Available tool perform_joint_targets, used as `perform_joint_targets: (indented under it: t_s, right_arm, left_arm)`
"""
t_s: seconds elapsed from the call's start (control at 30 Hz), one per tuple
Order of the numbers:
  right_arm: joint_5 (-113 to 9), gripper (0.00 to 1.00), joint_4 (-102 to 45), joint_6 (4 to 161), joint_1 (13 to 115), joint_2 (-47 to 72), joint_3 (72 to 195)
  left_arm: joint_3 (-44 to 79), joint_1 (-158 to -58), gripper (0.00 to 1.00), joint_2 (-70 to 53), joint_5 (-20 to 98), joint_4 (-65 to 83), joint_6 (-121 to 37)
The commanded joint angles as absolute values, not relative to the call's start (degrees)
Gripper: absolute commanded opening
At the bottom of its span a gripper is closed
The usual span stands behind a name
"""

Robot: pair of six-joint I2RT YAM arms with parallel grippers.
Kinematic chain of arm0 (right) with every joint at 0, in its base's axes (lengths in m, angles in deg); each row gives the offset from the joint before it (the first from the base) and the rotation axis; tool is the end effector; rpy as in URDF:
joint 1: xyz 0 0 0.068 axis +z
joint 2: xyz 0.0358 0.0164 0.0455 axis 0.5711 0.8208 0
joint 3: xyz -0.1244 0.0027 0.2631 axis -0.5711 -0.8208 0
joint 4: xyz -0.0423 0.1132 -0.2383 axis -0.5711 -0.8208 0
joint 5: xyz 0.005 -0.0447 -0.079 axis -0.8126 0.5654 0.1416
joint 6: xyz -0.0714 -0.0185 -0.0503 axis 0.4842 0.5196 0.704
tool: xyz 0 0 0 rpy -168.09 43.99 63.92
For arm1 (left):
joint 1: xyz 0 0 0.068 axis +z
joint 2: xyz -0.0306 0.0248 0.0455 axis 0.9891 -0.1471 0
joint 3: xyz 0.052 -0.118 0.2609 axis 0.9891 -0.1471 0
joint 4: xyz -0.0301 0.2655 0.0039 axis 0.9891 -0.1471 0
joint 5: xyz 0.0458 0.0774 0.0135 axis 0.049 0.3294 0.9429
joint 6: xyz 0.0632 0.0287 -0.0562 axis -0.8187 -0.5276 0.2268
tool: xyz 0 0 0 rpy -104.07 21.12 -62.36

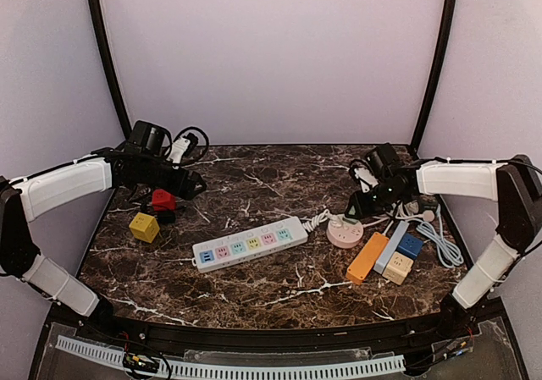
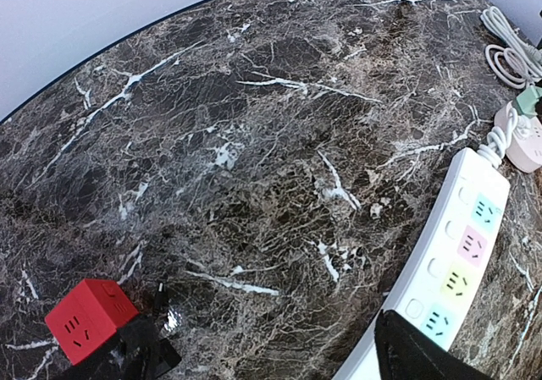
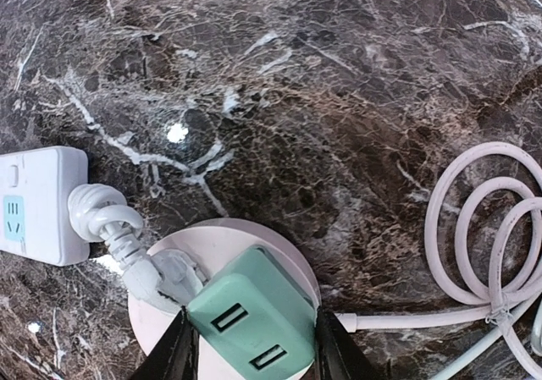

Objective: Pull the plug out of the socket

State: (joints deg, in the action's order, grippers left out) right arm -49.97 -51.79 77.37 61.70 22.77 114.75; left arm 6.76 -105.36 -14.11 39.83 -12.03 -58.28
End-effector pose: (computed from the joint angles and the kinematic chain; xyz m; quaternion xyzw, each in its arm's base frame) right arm 0.3082 0.1644 0.1753 -0.1364 0.9504 0.1338 0.2452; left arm 0.3195 -0.1520 0.2680 0.2466 0.8661 -0.1285 0.4153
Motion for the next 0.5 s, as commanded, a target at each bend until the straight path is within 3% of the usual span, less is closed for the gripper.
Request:
perform_joint_targets:
  t_s: [0.0, 0.47]
  right_arm:
    - [-51.7, 0.38, -50.8, 73.8, 66.0, 20.7, 113.6]
    - [-42.6, 0.34, -52.9, 65.0, 80.7, 21.9, 116.1]
  left_arm:
    - [6.6, -105.5, 0.88, -14.1, 38.8, -11.9, -58.1]
    - [6.0, -107.3, 0.88, -13.9, 37.8, -11.8, -57.5]
